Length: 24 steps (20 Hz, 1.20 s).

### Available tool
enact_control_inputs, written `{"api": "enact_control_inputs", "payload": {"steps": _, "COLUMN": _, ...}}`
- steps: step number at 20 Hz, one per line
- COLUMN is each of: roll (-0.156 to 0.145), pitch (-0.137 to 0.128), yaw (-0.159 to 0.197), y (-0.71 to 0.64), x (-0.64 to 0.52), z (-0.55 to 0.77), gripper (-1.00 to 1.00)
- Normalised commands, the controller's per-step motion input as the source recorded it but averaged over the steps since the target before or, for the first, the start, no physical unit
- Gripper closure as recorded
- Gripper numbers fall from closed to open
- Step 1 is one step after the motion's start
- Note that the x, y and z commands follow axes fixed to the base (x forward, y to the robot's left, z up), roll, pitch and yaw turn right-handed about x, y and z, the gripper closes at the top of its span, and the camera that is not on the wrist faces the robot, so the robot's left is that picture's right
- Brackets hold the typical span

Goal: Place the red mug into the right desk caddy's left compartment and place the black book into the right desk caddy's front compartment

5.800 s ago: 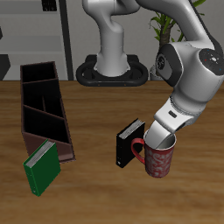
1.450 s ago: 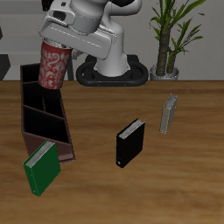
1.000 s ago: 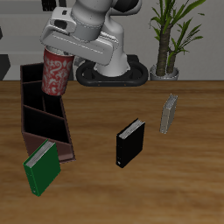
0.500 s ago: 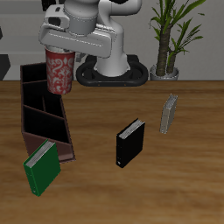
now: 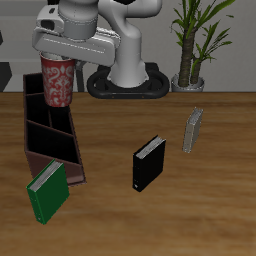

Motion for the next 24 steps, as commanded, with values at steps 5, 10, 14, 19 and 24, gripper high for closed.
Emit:
{"api": "enact_control_inputs", "payload": {"steps": 5, "roll": 0.028, "pitch": 0.013, "yaw": -0.005, "y": -0.09, "x": 0.06, "z": 0.00, "gripper": 1.00}}
{"api": "enact_control_inputs", "payload": {"steps": 10, "roll": -0.004, "pitch": 0.009, "yaw": 0.000, "y": -0.06, "x": 0.07, "z": -0.02, "gripper": 1.00}}
{"api": "enact_control_inputs", "payload": {"steps": 14, "roll": 0.005, "pitch": 0.013, "yaw": -0.010, "y": 0.04, "x": 0.12, "z": -0.05, "gripper": 1.00}}
{"api": "enact_control_inputs", "payload": {"steps": 19, "roll": 0.005, "pitch": 0.026, "yaw": -0.026, "y": 0.09, "x": 0.17, "z": -0.08, "gripper": 1.00}}
{"api": "enact_control_inputs", "payload": {"steps": 24, "roll": 0.011, "pitch": 0.032, "yaw": -0.029, "y": 0.09, "x": 0.19, "z": -0.12, "gripper": 1.00}}
